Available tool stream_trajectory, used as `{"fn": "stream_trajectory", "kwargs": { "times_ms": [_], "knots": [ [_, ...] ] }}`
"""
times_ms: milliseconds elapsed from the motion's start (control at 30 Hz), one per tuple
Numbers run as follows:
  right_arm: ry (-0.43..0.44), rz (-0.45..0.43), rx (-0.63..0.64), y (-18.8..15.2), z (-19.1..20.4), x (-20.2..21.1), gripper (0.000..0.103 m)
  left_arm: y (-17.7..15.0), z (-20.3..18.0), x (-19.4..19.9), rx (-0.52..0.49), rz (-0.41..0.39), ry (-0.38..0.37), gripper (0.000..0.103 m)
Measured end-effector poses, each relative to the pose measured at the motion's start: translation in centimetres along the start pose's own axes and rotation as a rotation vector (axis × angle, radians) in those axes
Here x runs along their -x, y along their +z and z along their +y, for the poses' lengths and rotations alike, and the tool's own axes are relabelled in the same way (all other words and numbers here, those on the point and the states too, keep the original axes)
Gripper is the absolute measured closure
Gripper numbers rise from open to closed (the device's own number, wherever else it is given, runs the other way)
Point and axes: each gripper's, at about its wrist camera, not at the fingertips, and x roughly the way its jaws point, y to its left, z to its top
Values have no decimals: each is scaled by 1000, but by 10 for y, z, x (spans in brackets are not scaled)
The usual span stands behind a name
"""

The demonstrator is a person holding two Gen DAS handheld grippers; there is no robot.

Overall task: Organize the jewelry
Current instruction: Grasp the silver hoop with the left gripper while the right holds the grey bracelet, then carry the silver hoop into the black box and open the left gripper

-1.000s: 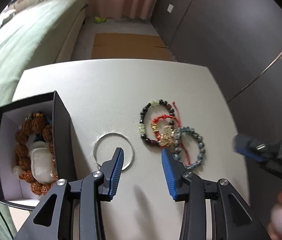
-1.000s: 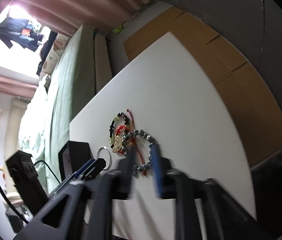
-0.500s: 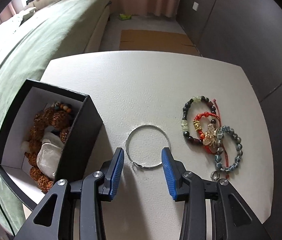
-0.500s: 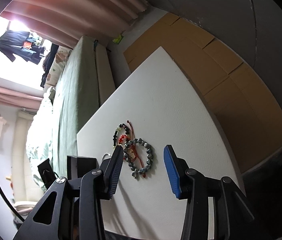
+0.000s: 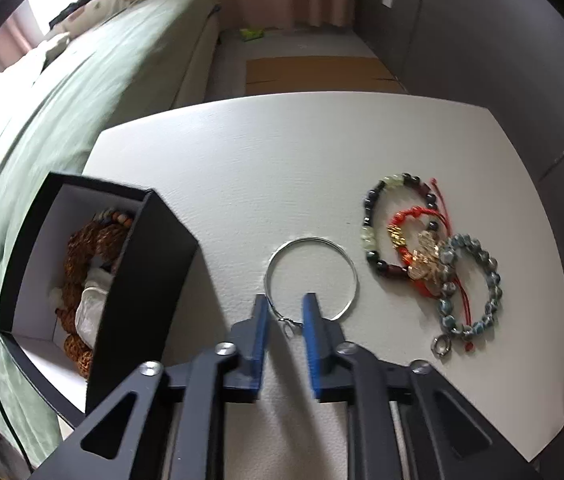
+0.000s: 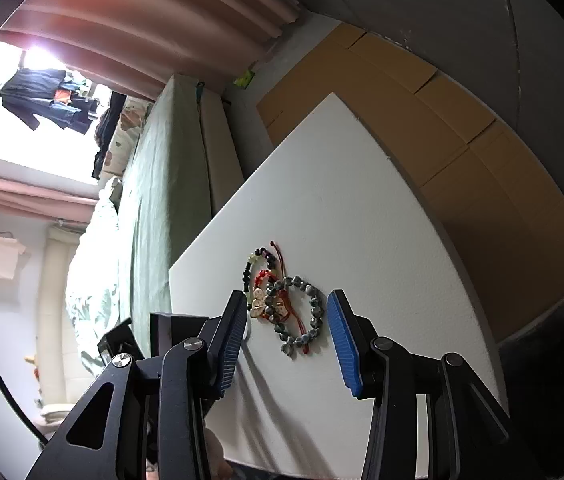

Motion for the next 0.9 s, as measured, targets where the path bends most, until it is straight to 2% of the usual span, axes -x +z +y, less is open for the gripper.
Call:
{"fn": "stream_trajectory", "kwargs": {
  "times_ms": [67, 167, 300, 433, 900],
  "knots": [
    [-1, -4, -7, 1, -3, 1, 60, 0, -3, 0, -21, -2, 0, 97],
    [1, -8, -17, 1, -6, 4, 60, 1, -3, 0, -32, 1, -8, 101],
    [4, -6, -11, 2, -4, 4, 60, 4, 3, 1, 2, 15, -70, 102],
    [-6, 11, 6, 1, -2, -2, 60, 9, 9, 9, 11, 3, -98, 103],
    [-106, 93, 66, -6, 7, -42, 60, 26, 37, 53, 48, -79, -130, 103]
  ]
}}
